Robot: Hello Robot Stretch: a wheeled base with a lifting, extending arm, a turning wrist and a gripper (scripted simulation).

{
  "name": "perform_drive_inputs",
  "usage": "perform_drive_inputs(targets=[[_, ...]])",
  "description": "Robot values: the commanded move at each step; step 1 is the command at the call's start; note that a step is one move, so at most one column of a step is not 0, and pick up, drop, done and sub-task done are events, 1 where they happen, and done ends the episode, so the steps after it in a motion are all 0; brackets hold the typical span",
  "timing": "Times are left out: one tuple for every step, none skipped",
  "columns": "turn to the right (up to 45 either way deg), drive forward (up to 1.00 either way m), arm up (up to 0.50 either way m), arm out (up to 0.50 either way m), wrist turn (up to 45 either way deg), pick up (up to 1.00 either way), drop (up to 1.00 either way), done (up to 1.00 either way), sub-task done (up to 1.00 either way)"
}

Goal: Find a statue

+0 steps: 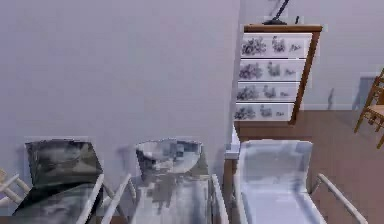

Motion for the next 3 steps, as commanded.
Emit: perform_drive_inputs(targets=[[45.0, 0.0, 0.0, 0.0, 0.0, 0.0, 0.0, 0.0, 0.0], [45.0, 0.0, 0.0, 0.0, 0.0, 0.0, 0.0, 0.0, 0.0], [21.0, 0.0, 0.0, 0.0, 0.0, 0.0, 0.0, 0.0, 0.0]])
